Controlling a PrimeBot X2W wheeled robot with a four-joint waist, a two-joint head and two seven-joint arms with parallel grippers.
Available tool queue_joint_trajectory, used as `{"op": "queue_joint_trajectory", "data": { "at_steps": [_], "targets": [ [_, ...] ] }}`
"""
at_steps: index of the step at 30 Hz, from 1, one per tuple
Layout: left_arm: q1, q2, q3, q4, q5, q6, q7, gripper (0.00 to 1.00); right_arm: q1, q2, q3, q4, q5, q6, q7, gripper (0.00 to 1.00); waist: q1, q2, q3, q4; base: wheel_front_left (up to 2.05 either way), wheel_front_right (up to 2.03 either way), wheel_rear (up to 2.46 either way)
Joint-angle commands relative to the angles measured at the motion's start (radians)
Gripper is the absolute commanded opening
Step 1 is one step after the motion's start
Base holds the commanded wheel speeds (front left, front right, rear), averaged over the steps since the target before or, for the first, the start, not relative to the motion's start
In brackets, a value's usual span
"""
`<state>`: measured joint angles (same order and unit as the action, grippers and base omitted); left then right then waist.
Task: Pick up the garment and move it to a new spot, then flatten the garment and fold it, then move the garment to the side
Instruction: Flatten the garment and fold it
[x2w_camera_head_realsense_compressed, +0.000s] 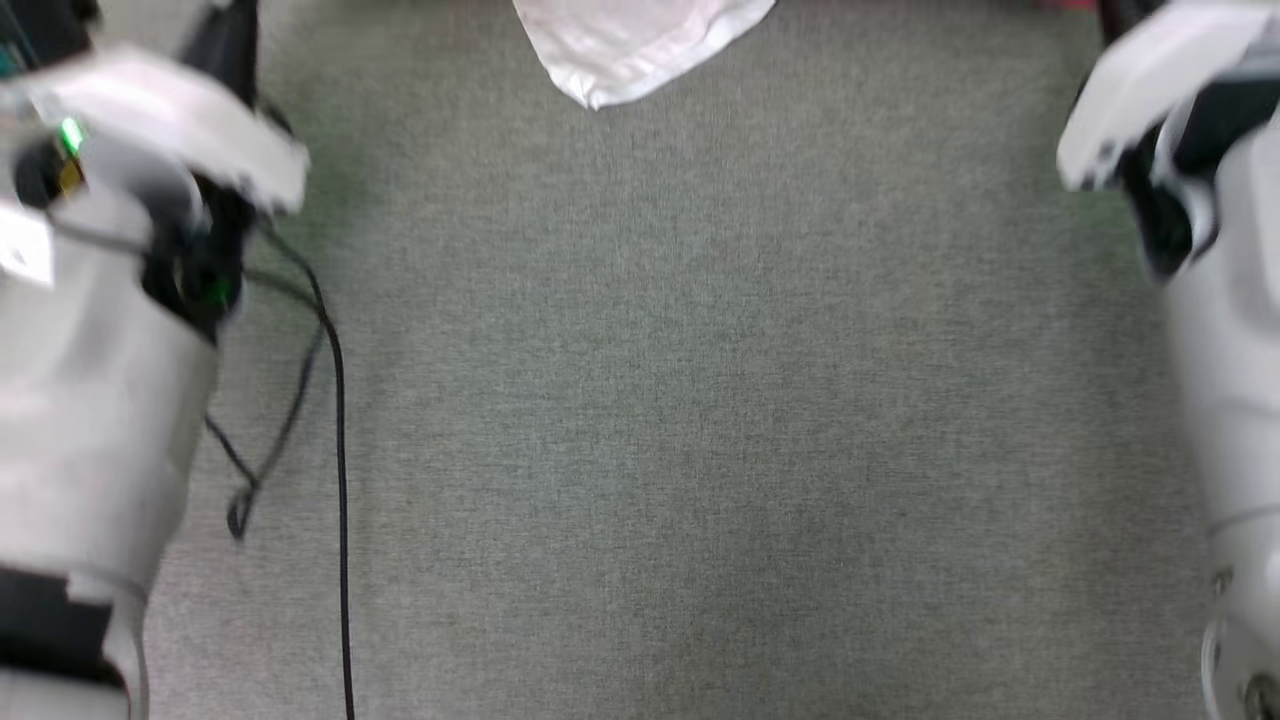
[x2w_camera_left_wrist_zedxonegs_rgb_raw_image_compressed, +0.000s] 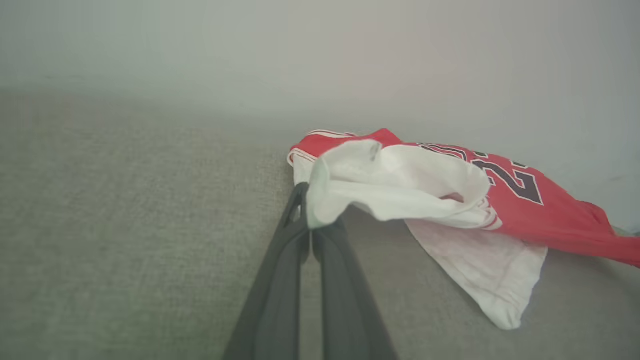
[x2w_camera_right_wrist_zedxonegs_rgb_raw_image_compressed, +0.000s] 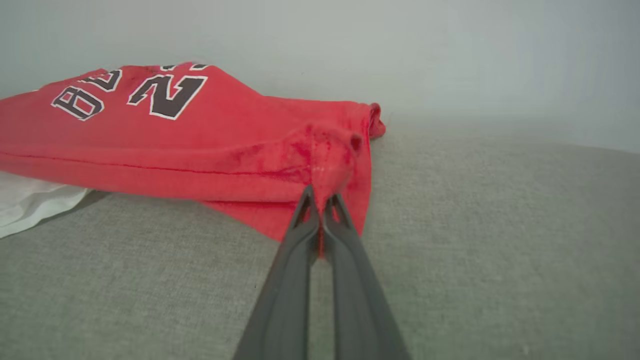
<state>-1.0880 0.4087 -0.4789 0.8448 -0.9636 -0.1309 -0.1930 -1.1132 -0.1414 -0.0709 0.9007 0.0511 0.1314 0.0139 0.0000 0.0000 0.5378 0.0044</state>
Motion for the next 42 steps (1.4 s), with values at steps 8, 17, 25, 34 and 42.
{"op": "queue_joint_trajectory", "data": {
  "at_steps": [8, 17, 25, 34, 42],
  "targets": [
    [0.298, 0.053, -0.036, -0.106, -0.049, 0.001, -0.045, 0.0, 0.271, -0.034, 0.038, -0.068, 0.084, -0.002, -0.001, 0.0, 0.0, 0.0, -0.167, 0.003, 0.0, 0.0, 0.0],
    [0.629, 0.084, -0.041, -0.263, -0.07, 0.085, -0.054, 0.0, 0.617, -0.071, 0.036, -0.258, 0.166, -0.002, 0.06, 0.0, 0.0, 0.0, -0.331, 0.013, 0.0, 0.0, 0.0],
    [0.913, 0.139, -0.041, -0.498, -0.112, 0.236, -0.01, 0.0, 0.93, -0.048, -0.021, -0.496, 0.189, -0.002, 0.15, 0.0, 0.0, 0.0, -0.452, 0.033, 0.0, 0.0, 0.0],
    [1.185, 0.205, -0.047, -0.759, -0.162, 0.413, 0.061, 0.0, 1.252, 0.025, -0.074, -0.767, 0.198, -0.002, 0.269, 0.0, 0.0, 0.0, -0.549, 0.074, 0.0, 0.0, 0.0],
    [1.32, 0.264, -0.028, -0.924, -0.203, 0.505, 0.101, 0.0, 1.42, 0.061, -0.106, -0.916, 0.186, -0.002, 0.341, 0.0, 0.0, 0.0, -0.573, 0.09, 0.0, 0.0, 0.0]
  ]
}}
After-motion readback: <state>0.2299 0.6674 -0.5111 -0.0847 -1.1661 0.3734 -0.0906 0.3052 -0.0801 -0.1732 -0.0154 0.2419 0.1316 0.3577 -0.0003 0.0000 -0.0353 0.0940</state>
